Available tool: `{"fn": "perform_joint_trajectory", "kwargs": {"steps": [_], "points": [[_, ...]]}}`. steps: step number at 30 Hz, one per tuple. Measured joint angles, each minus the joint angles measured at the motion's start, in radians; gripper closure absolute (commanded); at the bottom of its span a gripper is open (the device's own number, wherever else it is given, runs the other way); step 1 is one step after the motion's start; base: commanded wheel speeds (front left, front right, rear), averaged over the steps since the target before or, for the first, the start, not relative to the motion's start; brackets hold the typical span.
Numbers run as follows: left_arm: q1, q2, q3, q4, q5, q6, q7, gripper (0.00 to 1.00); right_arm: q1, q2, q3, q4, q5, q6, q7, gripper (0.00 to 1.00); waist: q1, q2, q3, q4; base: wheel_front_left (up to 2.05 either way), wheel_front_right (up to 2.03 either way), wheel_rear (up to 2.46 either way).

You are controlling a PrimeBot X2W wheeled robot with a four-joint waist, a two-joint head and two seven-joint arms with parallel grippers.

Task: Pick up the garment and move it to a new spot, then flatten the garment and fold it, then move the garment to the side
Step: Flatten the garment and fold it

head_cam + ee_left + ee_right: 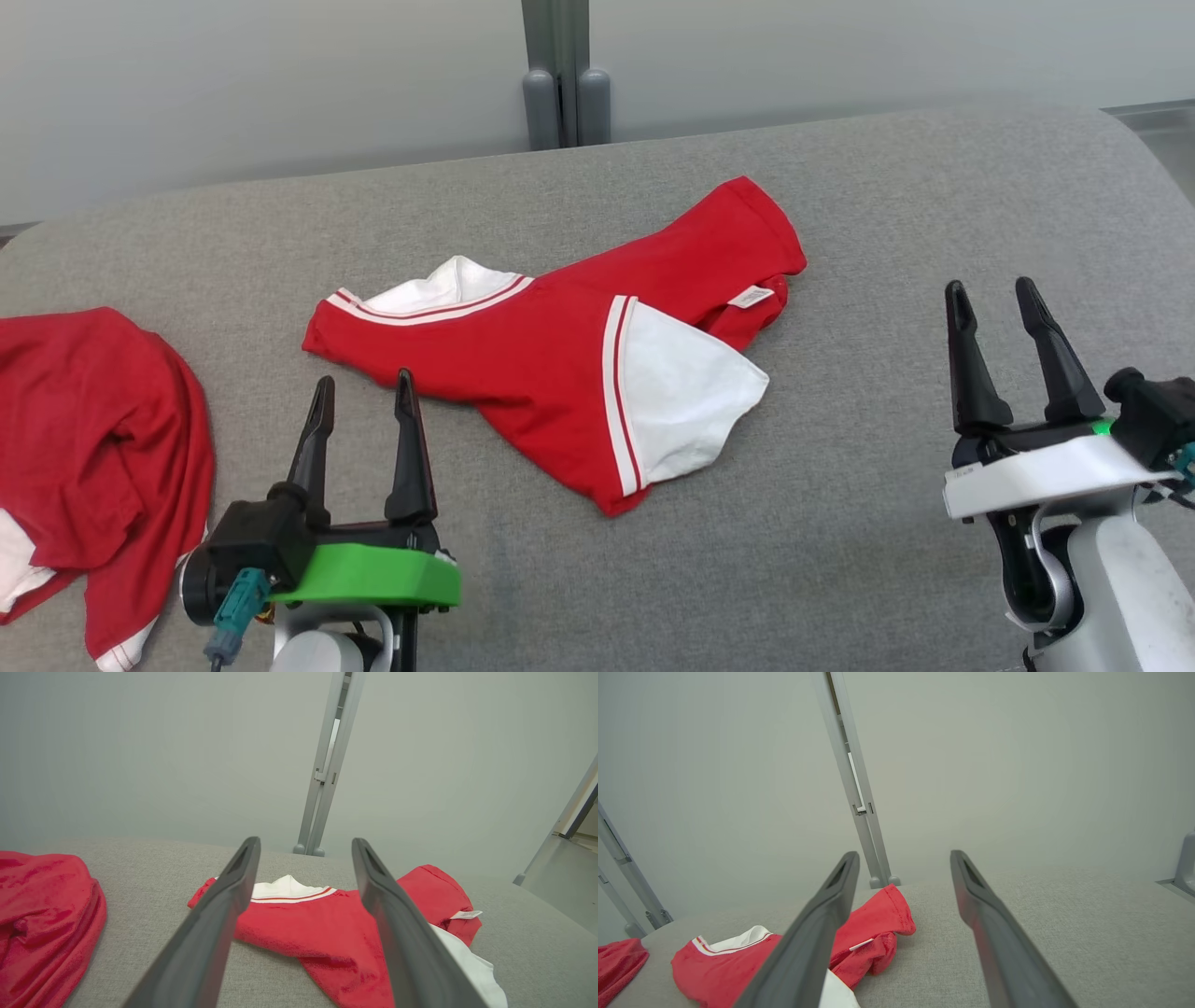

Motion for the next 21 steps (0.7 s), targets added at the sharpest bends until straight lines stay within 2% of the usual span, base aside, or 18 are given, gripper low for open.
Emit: {"fn": "perform_joint_trajectory", "kwargs": {"steps": [5,14,17,21], "points": [[0.029,0.000,0.002,0.018,0.030,-0.016,0.000,0.00,0.063,0.051,-0.035,-0.019,-0.010,0.000,0.000,0.00,0.0000,0.0000,-0.010,-0.018,0.00,0.00,0.00],[0.033,0.000,-0.011,0.015,0.035,-0.021,0.000,0.00,0.080,0.069,-0.043,-0.021,-0.022,0.000,0.000,0.00,0.0000,0.0000,0.002,-0.006,0.00,0.00,0.00],[0.020,0.000,-0.025,0.013,0.035,-0.021,0.000,0.00,0.077,0.059,-0.011,0.006,-0.019,0.000,0.000,0.00,0.0000,0.0000,0.014,0.006,0.00,0.00,0.00],[0.011,0.000,-0.044,0.016,0.035,-0.020,0.000,0.00,0.039,0.036,0.081,0.096,0.015,0.000,0.000,0.00,0.0000,0.0000,0.036,0.025,0.00,0.00,0.00]]}}
